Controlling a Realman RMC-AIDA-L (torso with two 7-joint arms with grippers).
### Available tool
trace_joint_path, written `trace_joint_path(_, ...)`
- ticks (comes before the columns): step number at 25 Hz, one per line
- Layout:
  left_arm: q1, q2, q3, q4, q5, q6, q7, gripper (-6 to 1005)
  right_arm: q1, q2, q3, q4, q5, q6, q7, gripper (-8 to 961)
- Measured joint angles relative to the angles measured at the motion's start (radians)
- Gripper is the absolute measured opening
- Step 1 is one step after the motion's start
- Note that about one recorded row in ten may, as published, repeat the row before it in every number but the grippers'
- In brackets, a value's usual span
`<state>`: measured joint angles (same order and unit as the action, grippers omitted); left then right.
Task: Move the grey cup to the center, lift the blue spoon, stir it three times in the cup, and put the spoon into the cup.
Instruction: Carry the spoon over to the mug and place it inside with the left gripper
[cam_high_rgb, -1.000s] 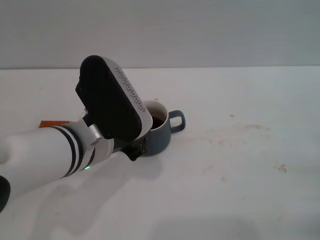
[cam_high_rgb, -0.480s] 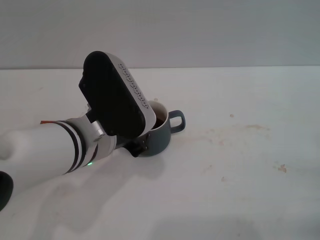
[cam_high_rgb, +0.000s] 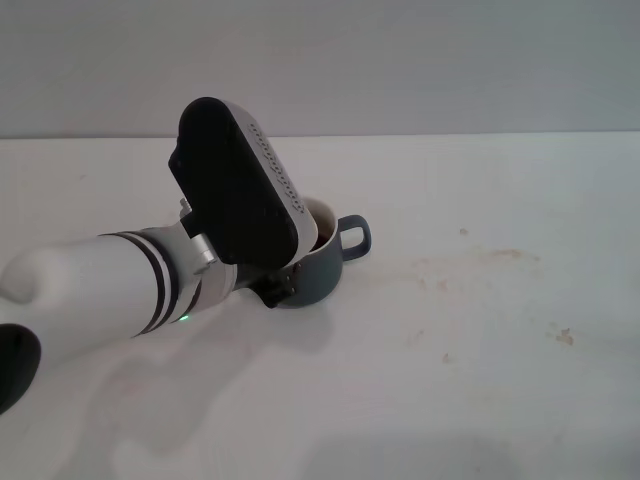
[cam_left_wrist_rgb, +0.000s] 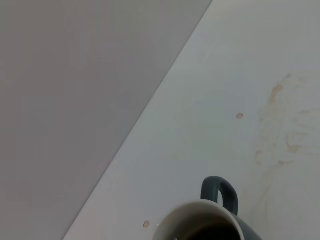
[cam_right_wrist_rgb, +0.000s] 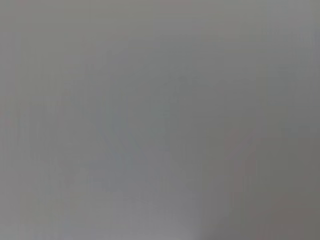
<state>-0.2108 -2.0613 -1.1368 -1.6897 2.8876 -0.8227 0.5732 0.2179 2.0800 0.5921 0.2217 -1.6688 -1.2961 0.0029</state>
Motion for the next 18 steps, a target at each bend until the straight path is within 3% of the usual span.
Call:
trace_joint_path(9,-0.028,0.001,-0.002,0.023,0.001,-0.006,0.002,142,0.0,0.0,0.0,0.001,0.0,0.0,0.0,-2)
trace_joint_path(18,-0.007,0.002,-0.028,-0.009,0.001,-0.046,0.036,142,0.003,0.0,0.0,0.005,0.0,0.0,-0.003,-2)
